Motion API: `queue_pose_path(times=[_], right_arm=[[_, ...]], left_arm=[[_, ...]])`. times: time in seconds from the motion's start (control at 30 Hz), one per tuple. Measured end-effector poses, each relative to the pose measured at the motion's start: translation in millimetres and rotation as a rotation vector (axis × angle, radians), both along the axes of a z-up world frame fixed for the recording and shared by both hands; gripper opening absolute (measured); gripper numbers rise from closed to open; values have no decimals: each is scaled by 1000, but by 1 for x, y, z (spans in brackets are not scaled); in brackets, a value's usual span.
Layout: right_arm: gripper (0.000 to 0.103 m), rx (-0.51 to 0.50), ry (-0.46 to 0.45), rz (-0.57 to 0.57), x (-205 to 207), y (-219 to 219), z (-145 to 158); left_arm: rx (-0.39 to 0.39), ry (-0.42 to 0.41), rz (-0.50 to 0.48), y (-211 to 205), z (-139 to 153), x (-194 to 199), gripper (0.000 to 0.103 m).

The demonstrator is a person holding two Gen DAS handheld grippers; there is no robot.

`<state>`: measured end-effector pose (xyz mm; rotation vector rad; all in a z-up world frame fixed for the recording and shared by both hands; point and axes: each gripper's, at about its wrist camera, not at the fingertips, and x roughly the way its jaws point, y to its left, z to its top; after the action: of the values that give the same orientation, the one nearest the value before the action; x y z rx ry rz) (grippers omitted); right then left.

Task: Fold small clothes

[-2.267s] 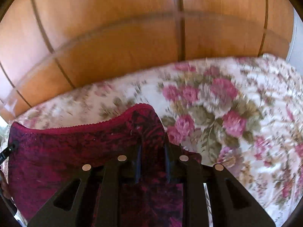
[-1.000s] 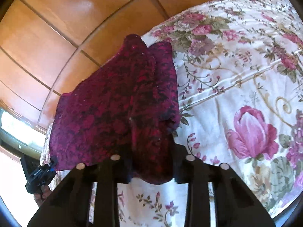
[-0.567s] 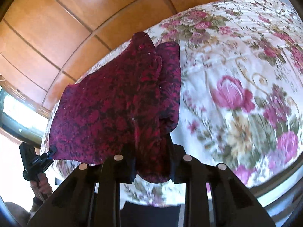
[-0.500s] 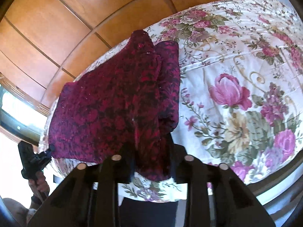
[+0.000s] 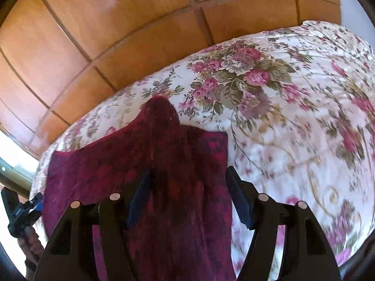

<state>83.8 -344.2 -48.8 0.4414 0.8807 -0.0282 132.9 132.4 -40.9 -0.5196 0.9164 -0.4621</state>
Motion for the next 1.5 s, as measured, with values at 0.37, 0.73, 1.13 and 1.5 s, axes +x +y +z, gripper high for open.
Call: queue_pose_path(times=[0.37,0.73,1.13,1.5], right_arm=[[18,-161,-108,12,28,22,27],[20,-222,-6,-40,36,23,-20],[81,-354,-213,39,15,93,49],[86,-332,-83,154,26,141,2]], left_arm=[[137,-49,62,-17,1,22,13],[211,-19,85,-23,-20,18,29],[344,-184,122,-45,31,-21,46],[458,-223,80,-71,30,-38,46]])
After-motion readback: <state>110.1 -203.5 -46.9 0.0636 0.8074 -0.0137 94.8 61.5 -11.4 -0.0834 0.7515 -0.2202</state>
